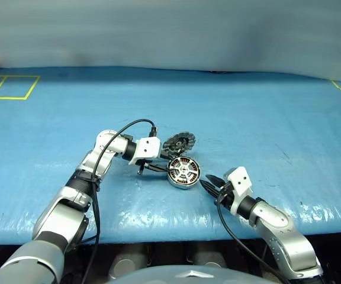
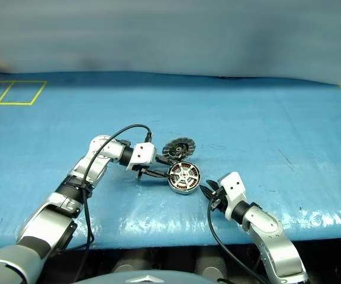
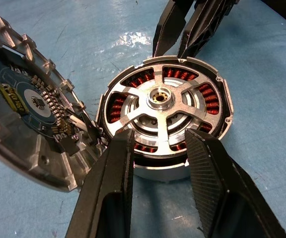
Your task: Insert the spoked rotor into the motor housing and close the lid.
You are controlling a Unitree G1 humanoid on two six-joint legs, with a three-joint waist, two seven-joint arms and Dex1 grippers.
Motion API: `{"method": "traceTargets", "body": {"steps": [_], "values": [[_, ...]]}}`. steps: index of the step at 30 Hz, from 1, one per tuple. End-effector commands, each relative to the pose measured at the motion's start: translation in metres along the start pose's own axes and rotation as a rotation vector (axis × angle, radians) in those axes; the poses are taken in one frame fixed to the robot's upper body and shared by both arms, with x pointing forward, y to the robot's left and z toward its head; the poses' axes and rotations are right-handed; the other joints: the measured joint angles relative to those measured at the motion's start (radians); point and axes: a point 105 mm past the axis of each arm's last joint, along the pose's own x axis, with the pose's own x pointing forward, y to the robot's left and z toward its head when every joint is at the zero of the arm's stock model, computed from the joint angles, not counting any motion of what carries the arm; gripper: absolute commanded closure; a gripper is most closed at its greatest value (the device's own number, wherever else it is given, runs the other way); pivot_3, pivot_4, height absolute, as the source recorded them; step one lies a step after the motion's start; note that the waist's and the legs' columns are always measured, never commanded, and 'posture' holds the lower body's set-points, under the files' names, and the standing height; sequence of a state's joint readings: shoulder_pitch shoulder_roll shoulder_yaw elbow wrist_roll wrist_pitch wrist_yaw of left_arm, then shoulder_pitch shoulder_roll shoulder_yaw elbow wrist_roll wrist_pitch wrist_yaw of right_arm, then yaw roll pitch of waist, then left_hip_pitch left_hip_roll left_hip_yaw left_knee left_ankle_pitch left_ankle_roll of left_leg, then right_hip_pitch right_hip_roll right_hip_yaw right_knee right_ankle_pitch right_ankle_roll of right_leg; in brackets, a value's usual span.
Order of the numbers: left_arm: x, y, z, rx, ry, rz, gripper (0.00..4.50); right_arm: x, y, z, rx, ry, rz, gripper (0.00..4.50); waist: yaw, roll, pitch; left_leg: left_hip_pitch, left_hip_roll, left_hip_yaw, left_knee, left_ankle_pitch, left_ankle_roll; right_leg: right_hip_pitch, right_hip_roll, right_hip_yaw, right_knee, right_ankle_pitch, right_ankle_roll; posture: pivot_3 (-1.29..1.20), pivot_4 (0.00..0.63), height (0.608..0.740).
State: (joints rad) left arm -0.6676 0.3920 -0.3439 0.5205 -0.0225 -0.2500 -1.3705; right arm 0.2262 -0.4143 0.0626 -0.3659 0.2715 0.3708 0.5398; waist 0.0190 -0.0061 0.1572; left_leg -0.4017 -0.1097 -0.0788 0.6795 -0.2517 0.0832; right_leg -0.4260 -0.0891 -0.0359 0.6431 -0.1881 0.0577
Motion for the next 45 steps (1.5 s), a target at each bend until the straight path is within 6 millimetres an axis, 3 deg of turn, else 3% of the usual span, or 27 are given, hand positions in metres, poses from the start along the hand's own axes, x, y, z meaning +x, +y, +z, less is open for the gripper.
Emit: {"method": "traceTargets", "body": {"steps": [1,10,13,15,24,31,38,45], "values": [[-0.008,0.005,0.015,0.023,-0.074,0.025,2.78,0.0,0.0,0.016,-0.04,-0.059,-0.005,3.19,0.0,0.0,0.0,0.0,0.0,0.0,0.0,0.0,0.0,0.0,0.0,0.0,0.0,0.0,0.0,0.0,0.15,0.74],[-0.031,-0.011,0.007,-0.079,-0.115,0.065,2.78,0.003,-0.002,0.048,-0.089,-0.17,-0.021,3.19,-0.005,0.001,0.0,0.0,0.001,0.0,-0.001,0.0,0.0,-0.001,0.0,0.0,0.0,0.0,0.0,0.0,0.15,0.74],[-0.035,-0.016,0.003,-0.12,-0.144,0.104,2.76,0.009,0.0,0.053,-0.105,-0.176,0.011,3.76,0.0,0.001,0.0,0.0,0.0,0.0,-0.001,0.0,0.0,0.0,0.0,0.0,0.0,0.0,0.0,0.0,0.15,0.74],[-0.036,-0.018,0.002,-0.134,-0.159,0.127,2.76,0.013,0.003,0.055,-0.112,-0.177,0.031,4.42,0.001,0.001,0.0,0.0,0.0,0.0,-0.001,0.0,0.0,0.0,0.0,0.0,0.0,0.0,0.0,0.0,0.15,0.74],[-0.027,-0.031,-0.014,-0.262,-0.235,0.27,2.76,0.048,0.015,0.061,-0.157,-0.138,0.116,4.47,-0.004,0.002,0.0,0.0,0.0,0.0,-0.001,0.0,0.0,-0.001,0.0,0.001,0.0,0.0,-0.001,0.0,0.15,0.74],[-0.02,-0.036,-0.018,-0.292,-0.264,0.328,2.76,0.06,0.024,0.046,-0.168,-0.043,0.164,4.47,0.001,0.002,0.0,0.0,-0.001,0.0,-0.002,0.0,-0.001,-0.001,-0.001,0.0,0.0,0.0,-0.001,0.0,0.15,0.74],[-0.017,-0.038,-0.019,-0.296,-0.264,0.344,2.76,0.06,0.0,0.012,-0.253,0.186,-0.001,4.47,0.0,0.003,-0.005,0.002,0.0,0.0,-0.002,-0.002,-0.005,0.001,-0.001,0.0,0.0,0.0,-0.001,0.0,0.15,0.74],[-0.014,-0.039,-0.018,-0.297,-0.269,0.35,2.76,0.061,-0.003,0.021,-0.258,0.173,-0.047,4.47,0.003,0.004,-0.006,0.005,0.0,0.0,-0.002,-0.002,-0.006,0.003,-0.001,0.0,0.0,-0.001,0.0,0.0,0.15,0.74]]}}
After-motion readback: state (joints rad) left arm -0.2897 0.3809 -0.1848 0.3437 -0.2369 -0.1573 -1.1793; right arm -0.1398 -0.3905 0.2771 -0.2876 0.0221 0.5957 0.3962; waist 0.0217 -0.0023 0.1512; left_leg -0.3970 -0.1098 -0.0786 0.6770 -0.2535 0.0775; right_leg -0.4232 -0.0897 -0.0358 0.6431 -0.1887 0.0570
